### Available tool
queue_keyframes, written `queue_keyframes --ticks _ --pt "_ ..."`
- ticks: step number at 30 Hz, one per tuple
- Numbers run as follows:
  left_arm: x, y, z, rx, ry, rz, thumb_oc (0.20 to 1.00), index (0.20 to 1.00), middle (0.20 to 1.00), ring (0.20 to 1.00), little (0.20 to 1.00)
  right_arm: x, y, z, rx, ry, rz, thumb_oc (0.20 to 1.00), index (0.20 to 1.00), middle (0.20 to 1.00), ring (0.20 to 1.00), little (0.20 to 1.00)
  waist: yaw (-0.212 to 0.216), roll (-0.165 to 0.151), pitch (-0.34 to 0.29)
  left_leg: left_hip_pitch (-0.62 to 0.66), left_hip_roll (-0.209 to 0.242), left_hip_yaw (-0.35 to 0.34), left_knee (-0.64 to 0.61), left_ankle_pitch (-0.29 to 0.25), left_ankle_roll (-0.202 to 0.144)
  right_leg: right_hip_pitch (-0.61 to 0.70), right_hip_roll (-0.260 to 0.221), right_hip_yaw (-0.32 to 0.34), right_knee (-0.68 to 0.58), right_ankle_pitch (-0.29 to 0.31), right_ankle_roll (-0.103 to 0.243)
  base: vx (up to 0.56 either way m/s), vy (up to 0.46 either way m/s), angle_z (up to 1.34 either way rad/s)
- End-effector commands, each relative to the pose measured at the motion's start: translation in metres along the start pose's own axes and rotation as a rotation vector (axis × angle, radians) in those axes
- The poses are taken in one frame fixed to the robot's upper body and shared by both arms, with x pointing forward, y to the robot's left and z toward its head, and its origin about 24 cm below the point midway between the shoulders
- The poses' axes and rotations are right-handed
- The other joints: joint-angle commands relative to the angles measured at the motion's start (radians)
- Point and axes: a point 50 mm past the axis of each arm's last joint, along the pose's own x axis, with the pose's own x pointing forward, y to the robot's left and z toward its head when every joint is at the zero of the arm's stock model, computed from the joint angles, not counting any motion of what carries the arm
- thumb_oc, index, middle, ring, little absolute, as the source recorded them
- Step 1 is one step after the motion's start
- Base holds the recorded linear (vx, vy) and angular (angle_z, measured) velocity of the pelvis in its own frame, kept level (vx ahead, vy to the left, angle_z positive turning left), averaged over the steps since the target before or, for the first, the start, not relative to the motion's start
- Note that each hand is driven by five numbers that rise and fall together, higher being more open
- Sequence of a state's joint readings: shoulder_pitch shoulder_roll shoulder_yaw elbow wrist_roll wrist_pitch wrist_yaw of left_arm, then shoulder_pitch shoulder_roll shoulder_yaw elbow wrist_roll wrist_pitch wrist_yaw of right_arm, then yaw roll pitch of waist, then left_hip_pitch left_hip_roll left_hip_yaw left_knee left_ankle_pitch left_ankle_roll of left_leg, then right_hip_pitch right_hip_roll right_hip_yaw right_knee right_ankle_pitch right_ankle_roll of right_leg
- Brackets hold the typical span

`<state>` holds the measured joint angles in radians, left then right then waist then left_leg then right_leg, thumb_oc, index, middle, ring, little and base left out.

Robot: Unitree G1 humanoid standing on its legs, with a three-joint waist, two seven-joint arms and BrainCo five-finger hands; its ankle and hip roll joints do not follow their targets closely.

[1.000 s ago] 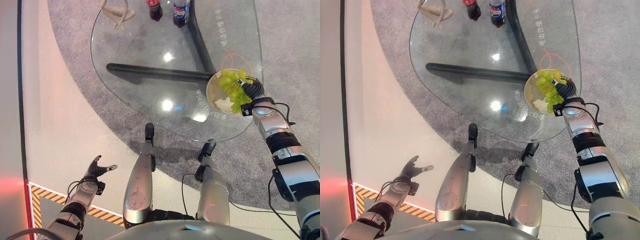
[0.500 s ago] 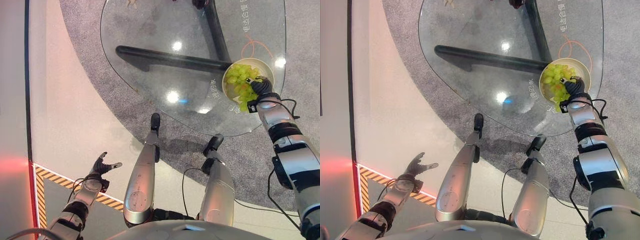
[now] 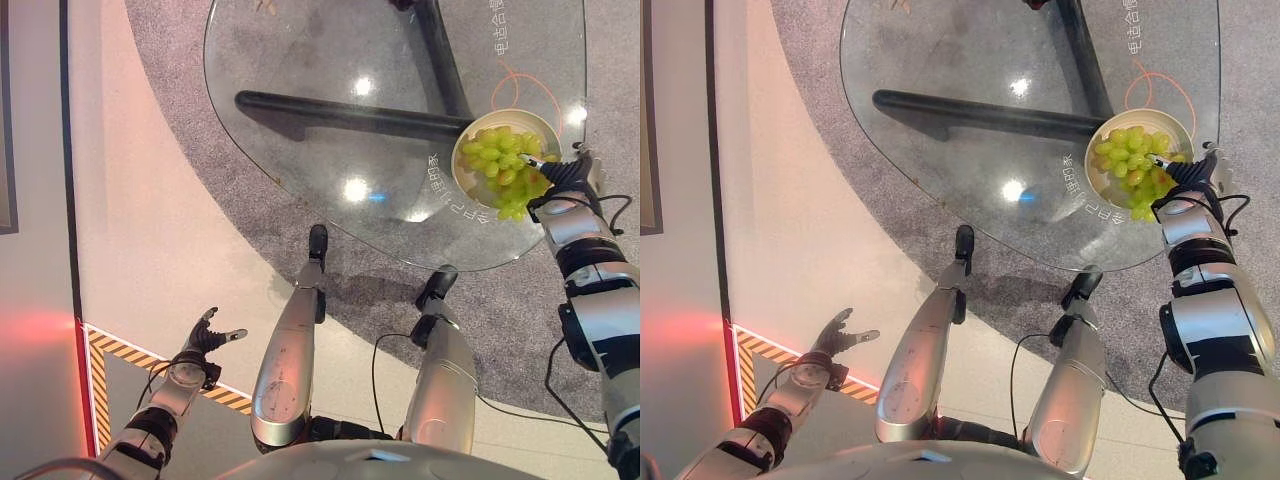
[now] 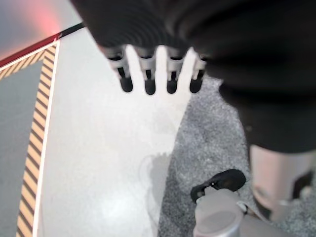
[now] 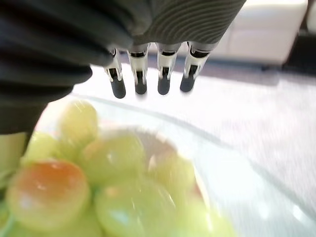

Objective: Pick up fruits into the plate

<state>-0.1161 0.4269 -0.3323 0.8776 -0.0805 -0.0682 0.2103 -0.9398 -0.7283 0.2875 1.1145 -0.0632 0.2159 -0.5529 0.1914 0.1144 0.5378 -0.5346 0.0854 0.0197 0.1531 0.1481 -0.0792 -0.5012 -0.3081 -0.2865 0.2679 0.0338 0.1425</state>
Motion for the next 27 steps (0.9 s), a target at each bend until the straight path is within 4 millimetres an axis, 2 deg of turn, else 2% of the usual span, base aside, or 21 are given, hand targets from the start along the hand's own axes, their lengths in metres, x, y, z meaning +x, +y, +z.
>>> queue_keyframes --ticks 1,5,10,13,16,19,20,27 --pt "-0.015 -0.016 -0.034 0.016 0.106 -0.021 1.000 1.000 1.000 1.000 1.000 0.013 -0.043 -0.004 -0.115 -0.117 -0.249 1.000 1.000 1.000 1.000 1.000 -0.007 0.056 -0.018 -0.003 -0.084 0.047 0.049 -0.102 0.052 -0.054 0.082 -0.018 0.131 -0.068 -0.050 -0.03 -0.003 -0.01" --pt "-0.015 -0.013 -0.033 0.016 0.090 0.022 1.000 1.000 1.000 1.000 1.000 0.004 -0.041 0.016 -0.063 -0.261 -0.323 1.000 1.000 1.000 1.000 1.000 -0.020 0.039 -0.018 0.031 -0.081 0.056 0.037 -0.110 0.050 -0.024 0.091 -0.017 0.108 -0.065 -0.047 -0.05 -0.003 -0.02" --pt "-0.009 -0.004 -0.025 -0.019 0.068 0.072 1.000 1.000 1.000 1.000 1.000 -0.015 -0.018 0.015 0.007 -0.346 -0.257 1.000 1.000 1.000 1.000 1.000 -0.050 0.003 -0.018 0.106 -0.083 0.055 0.025 -0.126 0.051 0.049 0.108 0.007 0.068 -0.062 -0.042 -0.07 0.012 -0.01" --pt "-0.005 0.000 -0.018 -0.033 0.057 0.098 1.000 1.000 1.000 1.000 1.000 -0.033 0.002 -0.001 0.016 -0.393 -0.185 1.000 1.000 1.000 1.000 1.000 -0.074 -0.015 -0.018 0.161 -0.078 0.050 0.026 -0.143 0.050 0.106 0.108 0.022 0.054 -0.062 -0.041 -0.02 0.014 -0.05" --pt "-0.004 0.006 -0.017 -0.032 0.055 0.119 1.000 1.000 1.000 1.000 1.000 -0.064 0.029 -0.014 0.056 -0.436 -0.069 1.000 1.000 1.000 1.000 1.000 -0.110 -0.044 -0.018 0.275 -0.064 0.053 0.004 -0.153 0.047 0.215 0.111 0.036 0.004 -0.051 -0.033 -0.01 0.010 -0.13" --pt "-0.006 0.004 -0.027 -0.019 0.092 0.119 1.000 1.000 1.000 1.000 1.000 -0.094 0.051 -0.034 0.068 -0.452 0.038 1.000 1.000 1.000 1.000 1.000 -0.135 -0.071 -0.076 0.344 -0.046 0.066 -0.050 -0.146 0.037 0.289 0.116 0.040 -0.071 -0.030 -0.026 0.05 0.020 -0.14" --pt "-0.007 0.003 -0.029 -0.020 0.099 0.119 1.000 1.000 1.000 1.000 1.000 -0.098 0.053 -0.038 0.070 -0.451 0.053 1.000 1.000 1.000 1.000 1.000 -0.138 -0.074 -0.084 0.354 -0.044 0.067 -0.057 -0.145 0.036 0.299 0.118 0.042 -0.081 -0.028 -0.024 0.08 0.018 -0.25" --pt "-0.018 -0.005 -0.059 -0.046 0.240 0.118 1.000 1.000 1.000 1.000 1.000 -0.162 0.082 -0.092 0.073 -0.406 0.360 1.000 1.000 1.000 1.000 1.000 -0.202 -0.137 -0.232 0.496 -0.017 0.132 -0.131 -0.157 0.025 0.426 0.117 0.061 -0.234 0.033 0.008 0.09 0.001 -0.26"
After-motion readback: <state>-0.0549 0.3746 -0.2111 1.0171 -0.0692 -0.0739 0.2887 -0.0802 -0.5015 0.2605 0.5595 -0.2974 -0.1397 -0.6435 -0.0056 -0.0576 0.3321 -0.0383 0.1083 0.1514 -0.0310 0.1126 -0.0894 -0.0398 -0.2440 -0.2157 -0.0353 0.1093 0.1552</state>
